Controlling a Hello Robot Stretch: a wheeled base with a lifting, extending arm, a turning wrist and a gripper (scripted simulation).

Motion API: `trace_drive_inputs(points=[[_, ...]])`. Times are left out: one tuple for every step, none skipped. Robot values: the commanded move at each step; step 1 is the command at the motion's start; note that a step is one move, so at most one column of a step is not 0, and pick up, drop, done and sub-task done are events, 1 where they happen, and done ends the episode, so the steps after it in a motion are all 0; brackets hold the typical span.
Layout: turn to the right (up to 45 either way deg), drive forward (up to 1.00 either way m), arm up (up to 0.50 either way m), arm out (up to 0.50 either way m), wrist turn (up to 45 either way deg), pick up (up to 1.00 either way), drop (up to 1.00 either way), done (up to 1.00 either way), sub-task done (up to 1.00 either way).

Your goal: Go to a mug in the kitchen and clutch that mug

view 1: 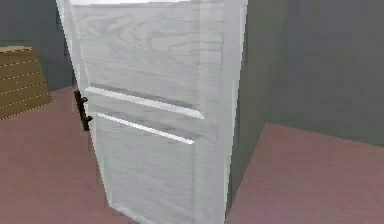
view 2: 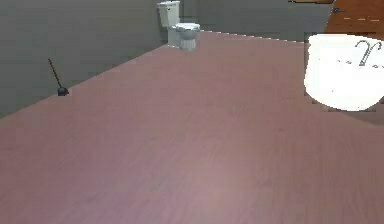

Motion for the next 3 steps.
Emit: trace_drive_inputs(points=[[0.0, 0.15, 0.00, 0.00, 0.0, 0.00, 0.00, 0.00, 0.00], [-45.0, 0.00, 0.00, 0.00, 0.0, 0.00, 0.00, 0.00, 0.00], [-12.0, 0.00, 0.00, 0.00, 0.0, 0.00, 0.00, 0.00, 0.00]])
